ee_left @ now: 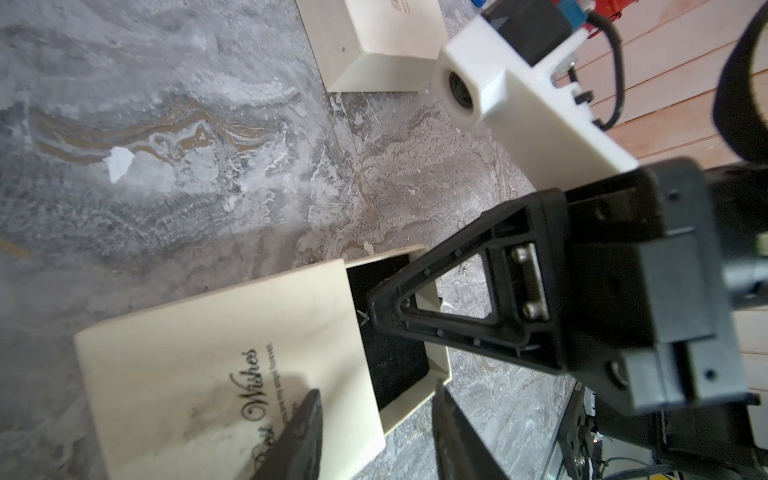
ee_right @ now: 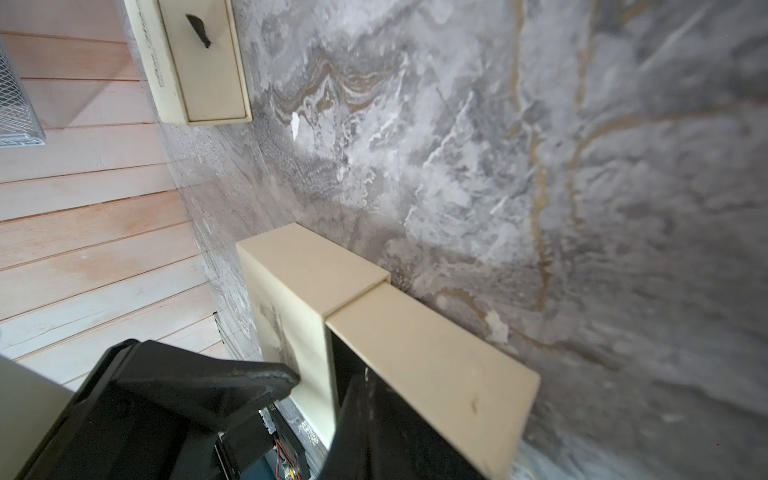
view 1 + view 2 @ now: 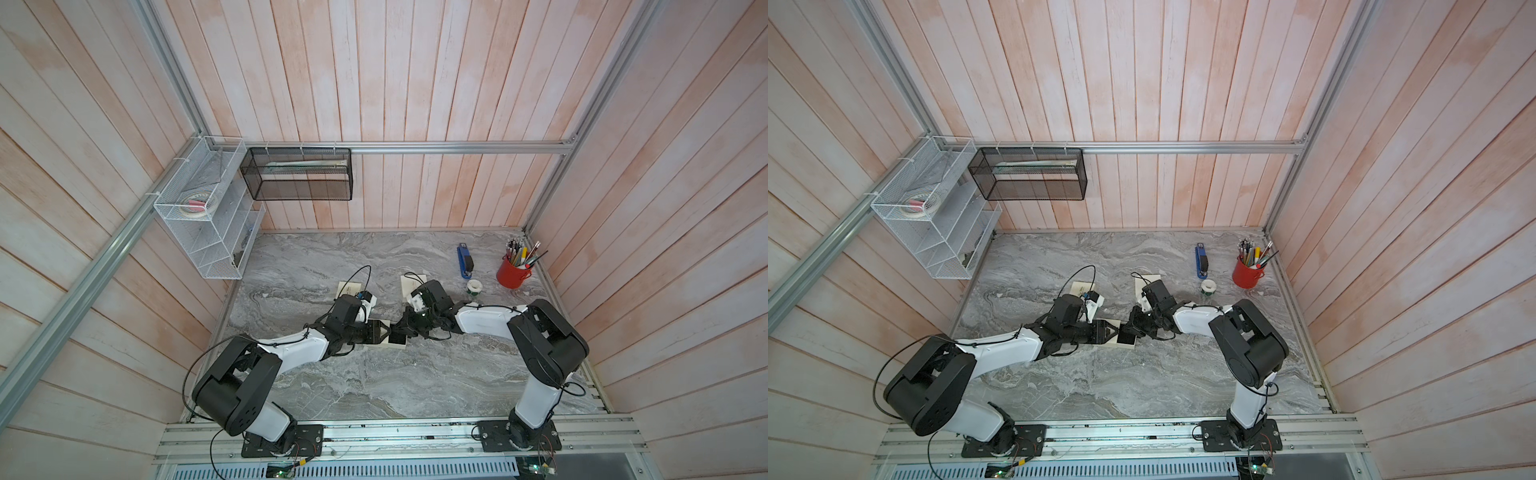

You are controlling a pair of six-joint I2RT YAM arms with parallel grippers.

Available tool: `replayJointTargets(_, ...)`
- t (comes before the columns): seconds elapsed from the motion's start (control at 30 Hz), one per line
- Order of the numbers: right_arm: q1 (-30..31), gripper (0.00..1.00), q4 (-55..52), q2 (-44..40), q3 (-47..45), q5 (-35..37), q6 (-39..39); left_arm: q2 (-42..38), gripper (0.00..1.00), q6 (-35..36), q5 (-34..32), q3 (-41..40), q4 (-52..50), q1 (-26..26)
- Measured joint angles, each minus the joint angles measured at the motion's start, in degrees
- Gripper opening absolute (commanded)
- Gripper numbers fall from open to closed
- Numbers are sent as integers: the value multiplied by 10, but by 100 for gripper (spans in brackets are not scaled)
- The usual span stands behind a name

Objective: Place the earrings into the drawer-style jewelry box
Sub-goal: Insert the earring into the inner lining.

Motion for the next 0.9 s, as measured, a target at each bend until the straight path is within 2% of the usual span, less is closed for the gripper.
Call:
replayJointTargets(0.3,0,0,-11,0,0,12,0,2,45,4,-1,3,-1,0)
replayJointTargets(0.9,0,17,-24,-7,2,30,-3,2,45,4,-2,3,-1,0)
